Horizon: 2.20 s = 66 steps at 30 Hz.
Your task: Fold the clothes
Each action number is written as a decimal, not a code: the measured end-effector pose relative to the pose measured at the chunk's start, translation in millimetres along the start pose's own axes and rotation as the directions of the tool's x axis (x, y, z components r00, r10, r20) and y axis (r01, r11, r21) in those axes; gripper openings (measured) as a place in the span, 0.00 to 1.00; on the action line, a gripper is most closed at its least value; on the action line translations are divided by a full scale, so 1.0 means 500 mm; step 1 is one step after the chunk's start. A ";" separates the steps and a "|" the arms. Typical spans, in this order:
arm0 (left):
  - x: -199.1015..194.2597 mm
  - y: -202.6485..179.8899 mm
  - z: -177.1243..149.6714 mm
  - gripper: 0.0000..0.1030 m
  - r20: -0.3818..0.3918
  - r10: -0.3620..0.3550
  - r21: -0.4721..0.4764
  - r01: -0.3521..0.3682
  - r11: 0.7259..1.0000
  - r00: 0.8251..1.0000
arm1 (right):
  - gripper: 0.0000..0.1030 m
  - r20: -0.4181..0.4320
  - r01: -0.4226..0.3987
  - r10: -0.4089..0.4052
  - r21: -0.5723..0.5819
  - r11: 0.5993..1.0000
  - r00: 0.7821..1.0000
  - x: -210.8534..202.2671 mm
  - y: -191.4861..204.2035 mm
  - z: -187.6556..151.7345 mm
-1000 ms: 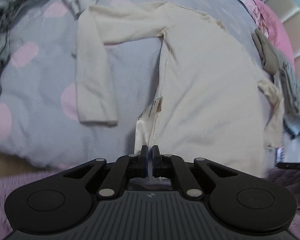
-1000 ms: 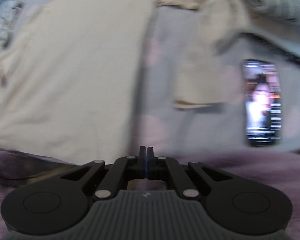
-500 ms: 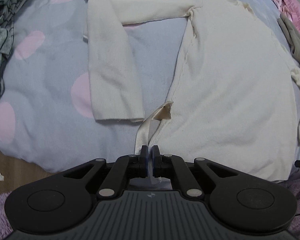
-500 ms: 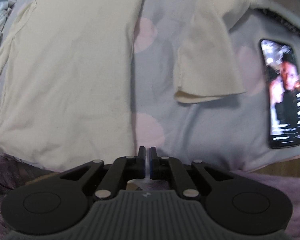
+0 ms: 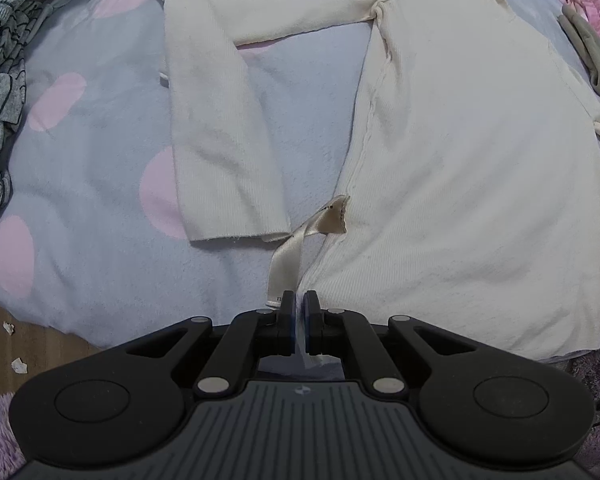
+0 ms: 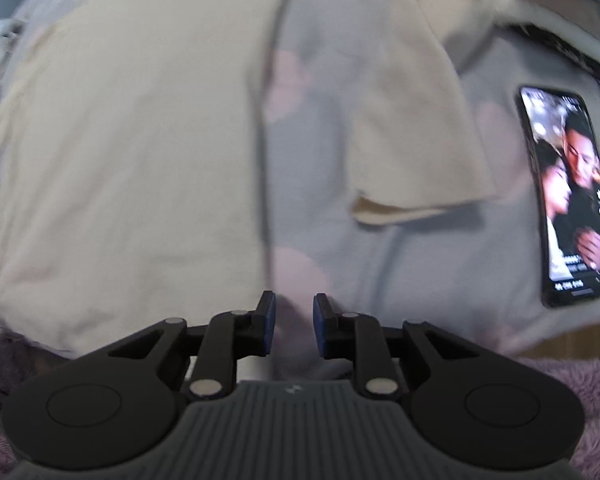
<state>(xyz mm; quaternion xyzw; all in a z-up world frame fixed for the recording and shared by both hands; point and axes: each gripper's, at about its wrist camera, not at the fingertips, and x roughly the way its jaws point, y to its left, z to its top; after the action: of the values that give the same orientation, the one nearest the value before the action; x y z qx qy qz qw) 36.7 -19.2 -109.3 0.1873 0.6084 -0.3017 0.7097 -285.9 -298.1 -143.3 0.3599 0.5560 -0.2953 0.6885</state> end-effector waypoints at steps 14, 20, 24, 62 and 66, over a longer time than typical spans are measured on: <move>-0.001 -0.005 -0.009 0.02 0.005 0.018 0.028 -0.018 0.999 1.000 | 0.23 -0.013 -0.079 0.077 -0.141 0.987 0.997 0.005 0.066 -0.010; 0.002 -0.011 -0.008 0.02 0.001 0.026 0.039 -0.026 0.999 1.000 | 0.23 -0.029 -0.125 0.124 -0.057 0.990 0.992 0.009 0.034 -0.004; 0.003 -0.013 -0.008 0.02 0.001 0.027 0.043 -0.027 0.999 1.000 | 0.23 -0.004 -0.174 0.173 -0.037 0.984 0.985 -0.008 0.028 -0.004; -0.127 0.026 -0.009 0.01 0.101 -0.301 -0.084 0.309 0.947 0.948 | 0.03 0.010 -0.002 0.002 -0.051 0.999 1.000 -0.080 -0.004 0.031; -0.112 0.075 -0.014 0.01 0.033 -0.275 -0.202 0.276 0.940 0.961 | 0.03 -0.034 0.019 -0.020 -0.040 0.999 0.999 -0.065 -0.019 0.042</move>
<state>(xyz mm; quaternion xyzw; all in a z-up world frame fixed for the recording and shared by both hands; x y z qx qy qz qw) 51.6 24.5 -59.7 0.0258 0.6549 -0.3343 0.6773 -288.8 -320.4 -110.7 0.3459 0.5768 -0.2848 0.6830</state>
